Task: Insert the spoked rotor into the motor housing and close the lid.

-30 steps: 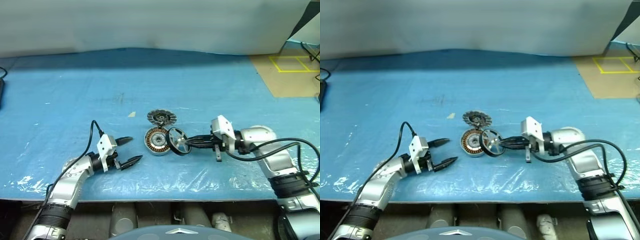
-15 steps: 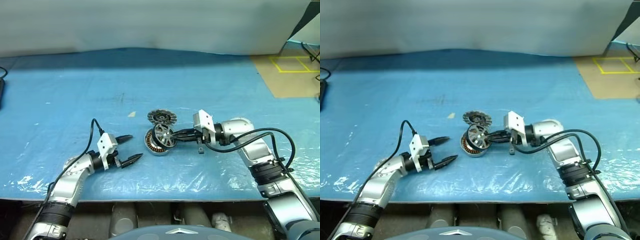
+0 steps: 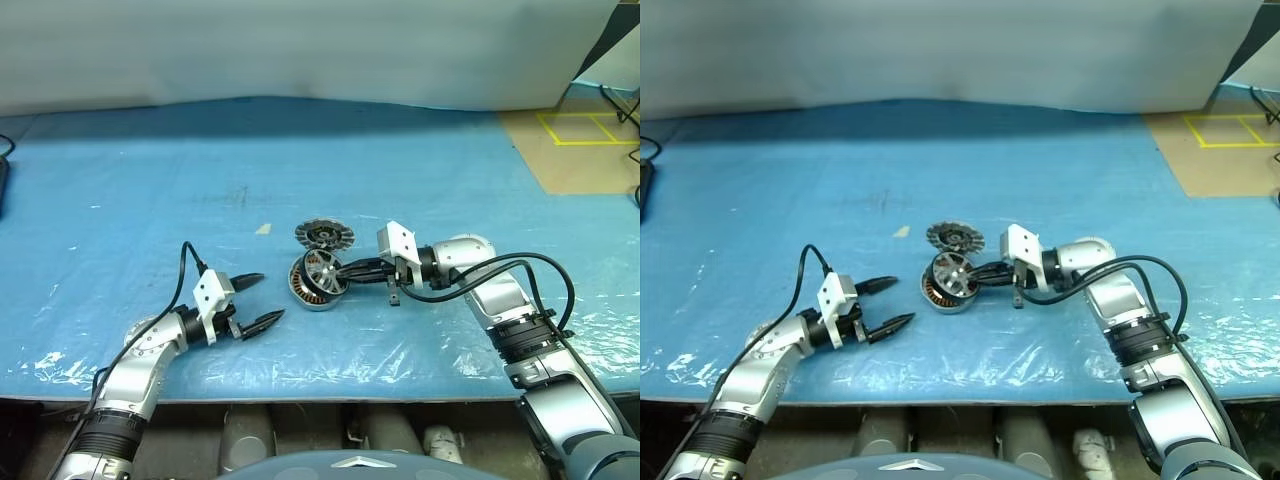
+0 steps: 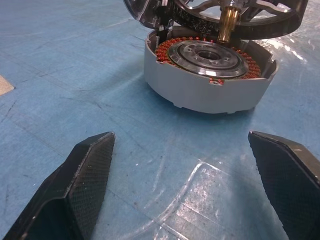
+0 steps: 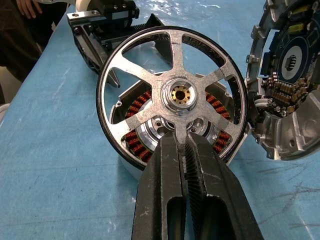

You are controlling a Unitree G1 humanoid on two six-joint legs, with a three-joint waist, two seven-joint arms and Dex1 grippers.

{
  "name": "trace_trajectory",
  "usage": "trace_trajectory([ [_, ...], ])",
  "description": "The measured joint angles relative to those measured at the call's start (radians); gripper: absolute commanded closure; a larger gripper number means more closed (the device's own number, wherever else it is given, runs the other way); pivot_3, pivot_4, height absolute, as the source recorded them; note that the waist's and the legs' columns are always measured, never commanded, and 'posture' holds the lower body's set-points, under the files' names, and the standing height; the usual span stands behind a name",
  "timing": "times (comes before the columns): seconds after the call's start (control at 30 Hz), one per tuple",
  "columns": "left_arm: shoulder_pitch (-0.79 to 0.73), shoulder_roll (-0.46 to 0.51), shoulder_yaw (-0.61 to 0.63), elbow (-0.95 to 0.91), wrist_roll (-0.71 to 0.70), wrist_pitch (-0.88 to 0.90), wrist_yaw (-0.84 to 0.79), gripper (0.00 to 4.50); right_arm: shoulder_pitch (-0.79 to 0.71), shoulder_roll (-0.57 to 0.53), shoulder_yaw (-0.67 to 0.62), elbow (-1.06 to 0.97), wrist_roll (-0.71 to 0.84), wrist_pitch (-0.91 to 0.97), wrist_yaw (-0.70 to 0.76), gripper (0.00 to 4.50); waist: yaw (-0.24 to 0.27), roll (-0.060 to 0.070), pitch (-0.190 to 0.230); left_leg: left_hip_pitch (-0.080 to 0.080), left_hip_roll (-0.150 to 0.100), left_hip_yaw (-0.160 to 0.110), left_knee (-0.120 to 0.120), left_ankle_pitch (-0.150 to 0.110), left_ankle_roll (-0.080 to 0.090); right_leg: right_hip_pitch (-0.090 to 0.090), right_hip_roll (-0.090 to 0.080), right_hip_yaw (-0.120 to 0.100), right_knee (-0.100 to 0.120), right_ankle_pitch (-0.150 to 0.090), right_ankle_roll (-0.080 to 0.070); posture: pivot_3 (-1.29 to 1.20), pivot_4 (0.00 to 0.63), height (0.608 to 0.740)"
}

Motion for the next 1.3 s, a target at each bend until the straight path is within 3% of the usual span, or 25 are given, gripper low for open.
trace_trajectory([
  [0.53,0.013,0.008,0.003,-0.017,0.002,-0.006,0.004,0.00,-0.036,0.019,0.015,0.065,-0.040,-0.067,0.003,4.48,0.000,0.000,0.000,0.000,0.000,0.000,0.002,-0.001,-0.002,0.000,0.000,0.001,0.004,0.000,0.000,0.00,0.150,0.740],
  [0.67,0.014,0.008,0.003,-0.045,0.001,0.014,0.017,0.00,-0.042,0.020,0.020,0.084,-0.042,-0.068,0.002,3.44,0.001,0.000,0.000,0.000,0.000,0.000,0.002,-0.001,-0.002,0.000,0.000,0.001,0.004,0.000,0.000,0.00,0.150,0.740],
  [1.0,0.022,0.010,0.003,-0.058,0.000,0.034,0.023,0.00,-0.042,0.023,0.018,0.084,-0.023,-0.087,0.006,0.02,-0.001,0.000,0.000,0.000,0.000,0.000,0.002,-0.002,0.000,0.000,0.000,0.001,0.004,0.000,-0.001,0.00,0.150,0.740],
  [1.3,0.029,0.015,0.008,-0.058,-0.009,0.034,0.021,0.00,-0.035,0.020,-0.015,0.043,0.040,-0.004,0.019,0.02,0.001,0.000,0.000,0.000,0.000,0.000,0.003,-0.002,0.001,0.000,0.000,0.001,0.005,0.000,-0.001,0.00,0.150,0.740],
])
